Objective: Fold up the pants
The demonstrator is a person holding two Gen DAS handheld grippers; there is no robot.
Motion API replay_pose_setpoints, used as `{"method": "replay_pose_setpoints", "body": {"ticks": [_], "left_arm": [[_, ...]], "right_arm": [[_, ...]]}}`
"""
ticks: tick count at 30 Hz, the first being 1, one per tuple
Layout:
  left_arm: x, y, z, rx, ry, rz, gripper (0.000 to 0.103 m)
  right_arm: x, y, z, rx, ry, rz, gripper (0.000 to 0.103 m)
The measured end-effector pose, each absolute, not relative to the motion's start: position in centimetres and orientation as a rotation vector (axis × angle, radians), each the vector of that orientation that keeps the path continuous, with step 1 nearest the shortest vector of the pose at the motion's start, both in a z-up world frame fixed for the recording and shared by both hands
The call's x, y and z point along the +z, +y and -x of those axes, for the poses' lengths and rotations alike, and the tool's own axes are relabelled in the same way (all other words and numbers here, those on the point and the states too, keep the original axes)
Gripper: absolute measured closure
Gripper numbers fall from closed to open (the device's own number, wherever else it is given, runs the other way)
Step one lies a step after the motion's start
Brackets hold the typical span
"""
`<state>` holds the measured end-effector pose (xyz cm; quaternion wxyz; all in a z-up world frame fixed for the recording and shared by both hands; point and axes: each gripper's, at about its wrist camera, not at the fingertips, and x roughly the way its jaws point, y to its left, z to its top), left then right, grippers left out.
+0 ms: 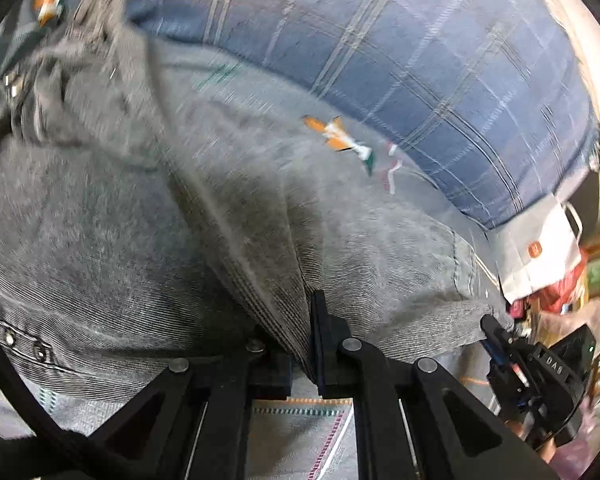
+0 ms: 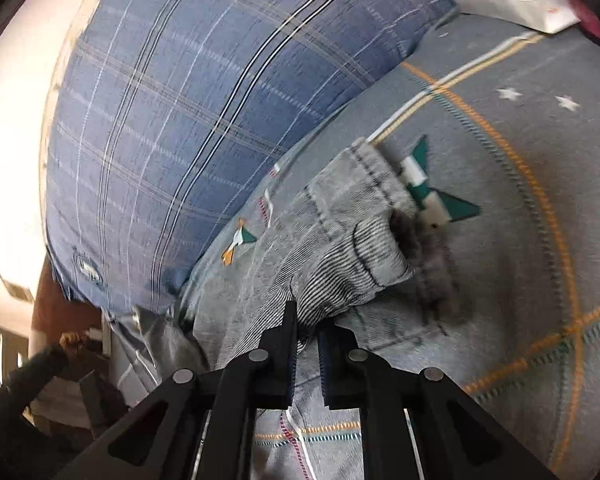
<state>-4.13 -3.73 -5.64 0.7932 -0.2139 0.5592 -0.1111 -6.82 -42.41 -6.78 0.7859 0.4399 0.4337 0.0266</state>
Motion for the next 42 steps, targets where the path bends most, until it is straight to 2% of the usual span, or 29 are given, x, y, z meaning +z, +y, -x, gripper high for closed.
{"method": "replay_pose_setpoints", "body": {"ticks": [4,6,8,10,11,12,15,18,20,22,24,26,28,29,31,33,38,42], "left_arm": [[-8.9,-4.8,3.0,-0.19,1.28,0.362,0.095],[-8.3,-4.5,3.6,-0.205,1.224,0.344,0.092],[-6.9,-4.5,4.7,-0.233,1.165,0.28,0.089],[-6.2,-4.7,5.7,-0.236,1.147,0.223,0.077],[-6.3,-4.7,5.9,-0.237,1.151,0.204,0.077],[-6.4,-4.5,6.0,-0.241,1.16,0.201,0.076],[-7.7,-4.2,5.2,-0.25,1.176,0.255,0.072],[-7.2,-3.4,5.4,-0.245,1.16,0.262,0.061],[-7.4,-3.3,5.5,-0.243,1.155,0.261,0.06],[-8.2,-3.8,4.8,-0.25,1.156,0.262,0.06],[-8.3,-3.1,4.9,-0.262,1.154,0.279,0.06],[-7.9,-2.7,5.0,-0.264,1.136,0.28,0.058],[-6.6,-2.1,5.5,-0.262,1.087,0.254,0.047],[-5.6,-1.6,6.0,-0.251,1.042,0.227,0.044],[-4.1,-1.1,6.4,-0.22,0.968,0.185,0.032],[-2.5,0.1,6.8,-0.187,0.899,0.145,0.025],[-0.5,4.0,4.7,-0.158,0.852,0.147,0.024],[-0.2,8.4,0.4,-0.118,0.873,0.204,0.024]], "right_arm": [[-8.3,-42.2,6.8,0.016,1.009,-0.929,0.093],[-10.1,-41.7,5.8,-0.001,1.107,-0.916,0.093],[-9.9,-42.6,6.2,0.019,1.045,-1.013,0.092],[-9.2,-43.5,6.8,0.029,0.978,-1.053,0.09],[-8.8,-43.9,7.1,0.013,0.95,-1.056,0.088],[-8.4,-44.1,7.2,-0.021,0.939,-1.035,0.083],[-7.6,-44.3,7.4,-0.088,0.927,-0.989,0.083],[-6.7,-43.7,7.2,-0.102,0.917,-0.939,0.082],[-6.2,-42.9,7.0,-0.147,0.928,-0.879,0.072],[-7.0,-43.2,7.1,-0.203,0.992,-0.85,0.016],[-9.0,-43.5,7.8,-0.236,1.05,-0.896,0.016],[-7.6,-44.1,9.4,-0.223,0.937,-0.956,0.016],[-5.1,-44.1,10.6,-0.175,0.777,-0.95,0.016],[-2.8,-43.3,11.1,-0.196,0.691,-0.861,0.016],[0.2,-41.1,11.5,-0.215,0.599,-0.703,0.016],[2.0,-38.2,11.7,-0.126,0.52,-0.604,0.016],[3.0,-31.0,10.1,0.02,0.486,-0.474,0.01],[3.2,-26.1,5.9,0.232,0.603,-0.425,0.01]]}}
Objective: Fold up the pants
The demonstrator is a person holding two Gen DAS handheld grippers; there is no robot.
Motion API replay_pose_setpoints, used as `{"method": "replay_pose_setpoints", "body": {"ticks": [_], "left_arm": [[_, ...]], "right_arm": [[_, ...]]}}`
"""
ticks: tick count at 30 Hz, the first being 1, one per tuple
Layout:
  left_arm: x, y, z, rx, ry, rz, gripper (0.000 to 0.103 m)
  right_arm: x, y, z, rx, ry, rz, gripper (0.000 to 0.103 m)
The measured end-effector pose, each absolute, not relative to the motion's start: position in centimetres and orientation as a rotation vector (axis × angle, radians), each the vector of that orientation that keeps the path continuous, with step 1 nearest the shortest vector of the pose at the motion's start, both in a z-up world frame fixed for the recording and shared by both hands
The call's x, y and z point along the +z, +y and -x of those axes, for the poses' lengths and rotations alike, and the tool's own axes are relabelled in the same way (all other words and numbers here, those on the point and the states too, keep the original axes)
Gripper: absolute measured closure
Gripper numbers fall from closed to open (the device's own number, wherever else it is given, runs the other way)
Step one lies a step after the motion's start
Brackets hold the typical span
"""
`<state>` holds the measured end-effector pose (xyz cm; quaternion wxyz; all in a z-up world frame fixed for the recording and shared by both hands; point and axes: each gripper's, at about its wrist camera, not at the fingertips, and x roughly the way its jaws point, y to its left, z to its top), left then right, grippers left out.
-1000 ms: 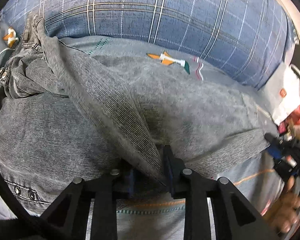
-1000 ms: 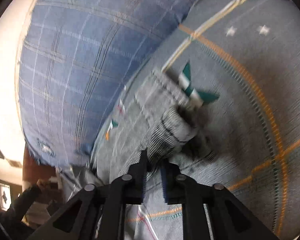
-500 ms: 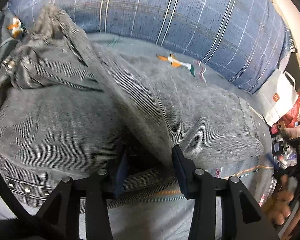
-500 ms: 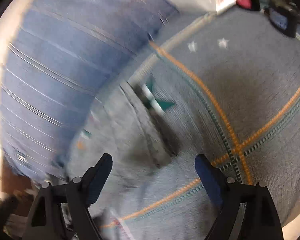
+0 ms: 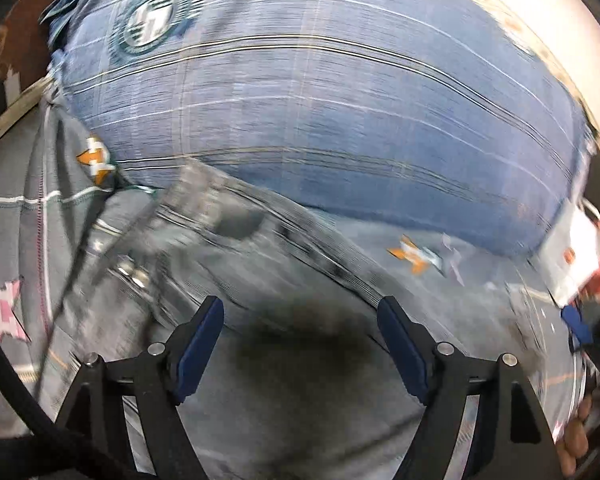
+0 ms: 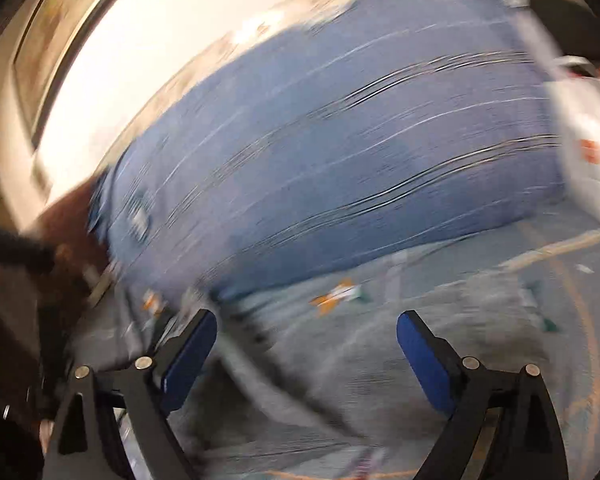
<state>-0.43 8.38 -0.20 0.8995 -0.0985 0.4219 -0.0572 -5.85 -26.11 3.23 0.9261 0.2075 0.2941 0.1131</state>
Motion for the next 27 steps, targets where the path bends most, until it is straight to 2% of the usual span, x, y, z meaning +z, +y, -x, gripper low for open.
{"method": "replay_pose_setpoints", "body": {"ticks": [3,7,11,12,14,15,16,17,18,24,27], "left_arm": [[-1.0,12.6,-0.6,-0.046,0.826,0.272,0.024],[-2.1,17.5,-1.6,-0.021,0.895,0.425,0.024],[-3.7,19.5,-2.4,-0.006,0.974,0.497,0.024],[-4.2,19.7,-2.5,-0.013,1.001,0.52,0.024],[-5.1,19.8,-2.6,-0.036,1.045,0.568,0.024],[-5.3,19.9,-2.7,-0.056,1.059,0.593,0.024],[-5.5,19.8,-2.7,-0.066,1.068,0.6,0.024],[-5.4,19.8,-2.5,-0.073,1.071,0.605,0.024],[-5.1,19.8,-2.2,-0.073,1.064,0.606,0.024],[-3.1,20.2,-1.0,-0.071,0.975,0.618,0.024],[-2.2,19.8,-0.4,-0.102,0.953,0.611,0.024]], "right_arm": [[3.7,-21.7,0.9,0.423,0.733,-0.373,0.01],[1.9,-14.4,-7.4,0.574,0.942,-0.288,0.014],[-1.7,-8.2,-14.2,0.573,1.111,-0.178,0.026],[-3.1,-7.4,-15.4,0.55,1.142,-0.168,0.035],[-5.4,-6.4,-17.3,0.516,1.202,-0.134,0.044],[-6.0,-6.1,-17.8,0.507,1.212,-0.12,0.057],[-6.8,-5.7,-18.3,0.507,1.229,-0.123,0.076],[-7.3,-5.4,-18.5,0.523,1.253,-0.139,0.088],[-7.3,-5.2,-18.0,0.528,1.26,-0.151,0.091],[-2.3,-3.0,-9.8,0.595,1.05,0.006,0.092],[-2.1,-2.0,-5.6,0.612,0.993,0.092,0.092]]}}
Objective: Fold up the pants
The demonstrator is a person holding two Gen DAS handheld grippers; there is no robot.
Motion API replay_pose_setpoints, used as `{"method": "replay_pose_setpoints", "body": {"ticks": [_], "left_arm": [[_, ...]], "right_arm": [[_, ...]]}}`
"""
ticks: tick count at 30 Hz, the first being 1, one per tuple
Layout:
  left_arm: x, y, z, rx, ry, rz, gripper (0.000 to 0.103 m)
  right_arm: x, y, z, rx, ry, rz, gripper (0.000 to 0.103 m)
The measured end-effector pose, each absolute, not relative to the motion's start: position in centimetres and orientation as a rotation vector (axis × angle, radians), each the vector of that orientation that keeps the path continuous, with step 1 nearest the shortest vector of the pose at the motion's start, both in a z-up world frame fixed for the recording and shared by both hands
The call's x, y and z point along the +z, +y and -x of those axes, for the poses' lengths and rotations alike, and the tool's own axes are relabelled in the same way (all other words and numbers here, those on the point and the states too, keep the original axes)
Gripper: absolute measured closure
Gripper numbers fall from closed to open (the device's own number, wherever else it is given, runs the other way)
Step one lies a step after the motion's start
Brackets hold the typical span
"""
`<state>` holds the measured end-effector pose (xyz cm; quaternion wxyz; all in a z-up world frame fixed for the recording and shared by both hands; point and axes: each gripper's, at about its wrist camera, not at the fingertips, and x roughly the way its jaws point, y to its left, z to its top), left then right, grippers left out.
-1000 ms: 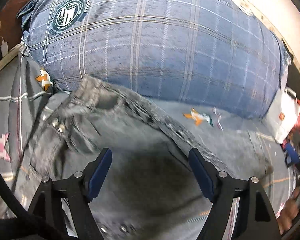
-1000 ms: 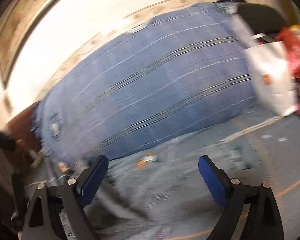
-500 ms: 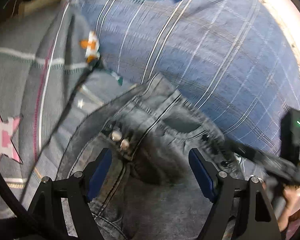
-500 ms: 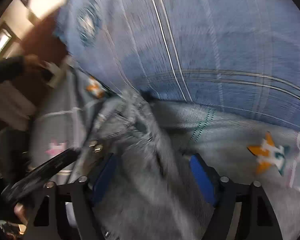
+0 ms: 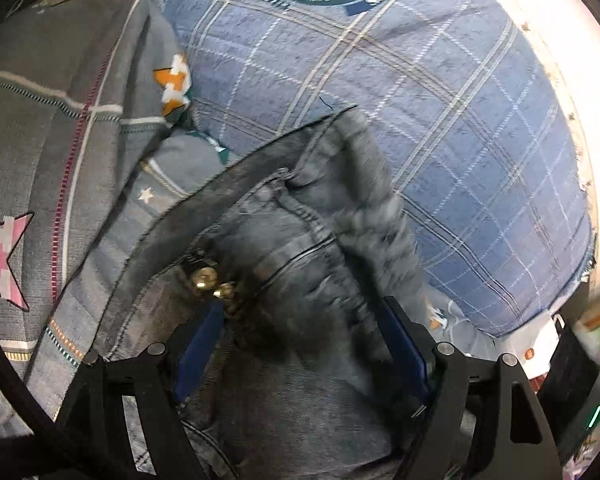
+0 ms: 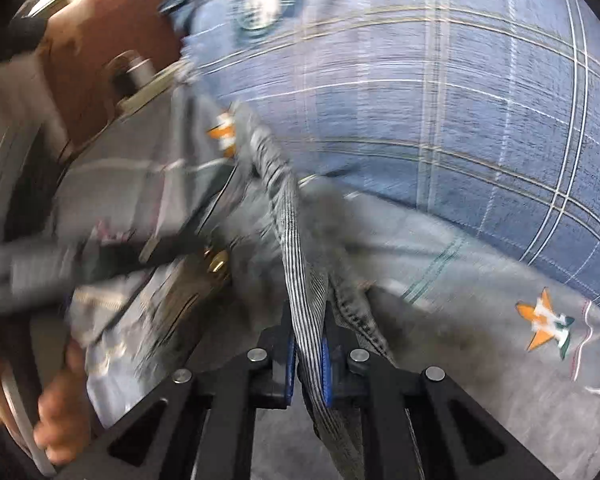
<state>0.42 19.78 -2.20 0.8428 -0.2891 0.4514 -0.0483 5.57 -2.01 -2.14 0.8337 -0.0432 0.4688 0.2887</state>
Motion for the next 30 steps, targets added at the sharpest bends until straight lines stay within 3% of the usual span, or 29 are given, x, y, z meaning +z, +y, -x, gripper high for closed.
{"method": "replay_pose_setpoints", "body": {"ticks": [14,18,20,21,22,30], "left_arm": [[-1.6,17.8,0.4,-0.14,0.95,0.548,0.023],[-3.2,19.9,0.3,-0.082,0.973,0.67,0.023],[-3.2,20.4,0.4,-0.042,0.964,0.663,0.036],[-3.2,20.6,0.6,-0.038,0.965,0.661,0.065],[-3.4,20.7,0.7,-0.056,0.973,0.675,0.086],[-0.3,21.8,7.3,-0.045,0.826,0.757,0.09]], "right_arm": [[-4.3,-2.0,-1.7,0.642,0.996,0.04,0.092],[-4.0,-0.8,0.7,0.669,0.966,0.123,0.093],[-4.4,-0.5,1.4,0.671,0.97,0.143,0.093],[-4.5,-0.6,1.6,0.688,0.968,0.13,0.093],[-4.6,-0.7,1.7,0.688,0.971,0.123,0.093],[-2.0,-2.0,2.5,0.715,0.915,0.047,0.093]]}}
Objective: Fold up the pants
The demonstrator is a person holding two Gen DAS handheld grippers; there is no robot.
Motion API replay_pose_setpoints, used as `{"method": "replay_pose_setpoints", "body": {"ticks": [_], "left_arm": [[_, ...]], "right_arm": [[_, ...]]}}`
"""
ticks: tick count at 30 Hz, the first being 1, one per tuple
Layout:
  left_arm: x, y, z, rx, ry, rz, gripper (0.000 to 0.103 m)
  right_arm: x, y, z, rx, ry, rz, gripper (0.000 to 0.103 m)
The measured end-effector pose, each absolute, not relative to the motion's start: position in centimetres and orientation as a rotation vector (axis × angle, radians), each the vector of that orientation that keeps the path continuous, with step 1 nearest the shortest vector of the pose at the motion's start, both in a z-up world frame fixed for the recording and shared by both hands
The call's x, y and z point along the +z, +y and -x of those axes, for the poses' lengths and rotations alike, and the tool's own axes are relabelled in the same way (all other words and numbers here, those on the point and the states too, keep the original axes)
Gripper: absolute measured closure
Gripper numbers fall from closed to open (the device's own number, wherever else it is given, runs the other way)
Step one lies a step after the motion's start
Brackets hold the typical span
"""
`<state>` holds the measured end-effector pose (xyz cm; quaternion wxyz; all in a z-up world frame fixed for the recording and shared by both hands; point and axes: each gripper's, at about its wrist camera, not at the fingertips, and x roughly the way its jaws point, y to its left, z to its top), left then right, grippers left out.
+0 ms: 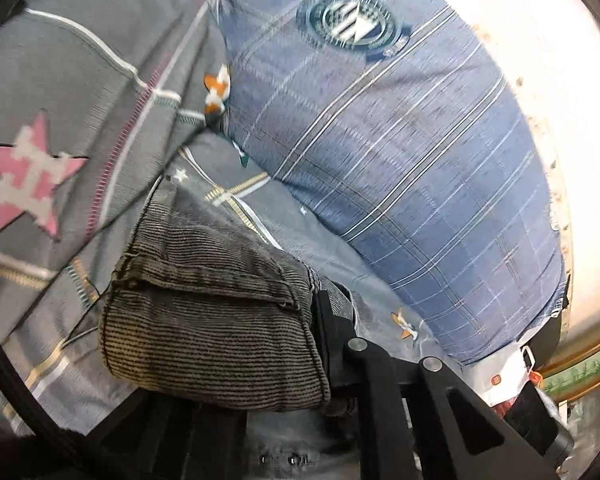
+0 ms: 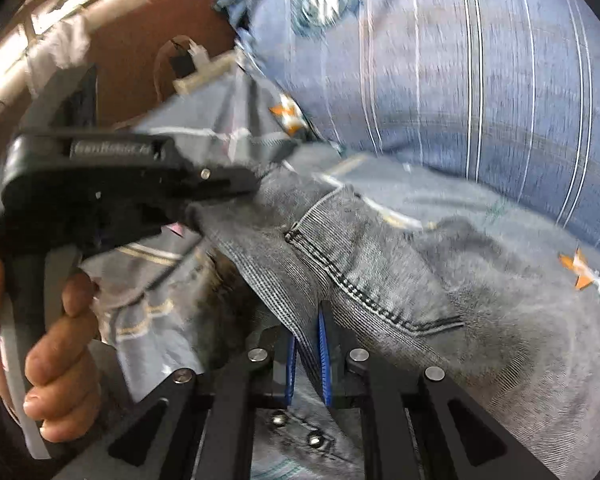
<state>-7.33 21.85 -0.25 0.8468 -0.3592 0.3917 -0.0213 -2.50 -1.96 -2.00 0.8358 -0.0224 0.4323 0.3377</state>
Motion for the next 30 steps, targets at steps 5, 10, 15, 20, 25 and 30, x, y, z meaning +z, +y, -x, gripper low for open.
{"method": "replay_pose_setpoints", "body": {"ticks": [5,10,15,20,25,30], "left_arm": [[-5.3,21.8,10.8,0.043,0.931,0.769,0.09],[-8.1,21.9,11.1,0.093,0.984,0.816,0.09],[-6.7,19.4,11.7,0.187,0.954,0.607,0.09],[-7.2,19.6,10.7,0.226,0.968,0.574,0.074],[-5.6,20.0,12.2,0.289,0.869,0.484,0.038],[-4.8,18.5,14.2,0.294,0.834,0.373,0.032]], "right_arm": [[-2.8,-2.5,5.1,0.767,0.95,0.009,0.092],[-9.6,-2.5,5.7,0.774,1.077,-0.068,0.092],[-5.2,-2.7,7.3,0.804,0.973,0.004,0.092],[-9.6,-3.1,6.3,0.791,1.067,-0.101,0.086],[-7.0,-4.6,7.3,0.86,1.045,-0.128,0.06],[-6.3,-9.8,9.7,0.827,1.042,-0.235,0.012]]}}
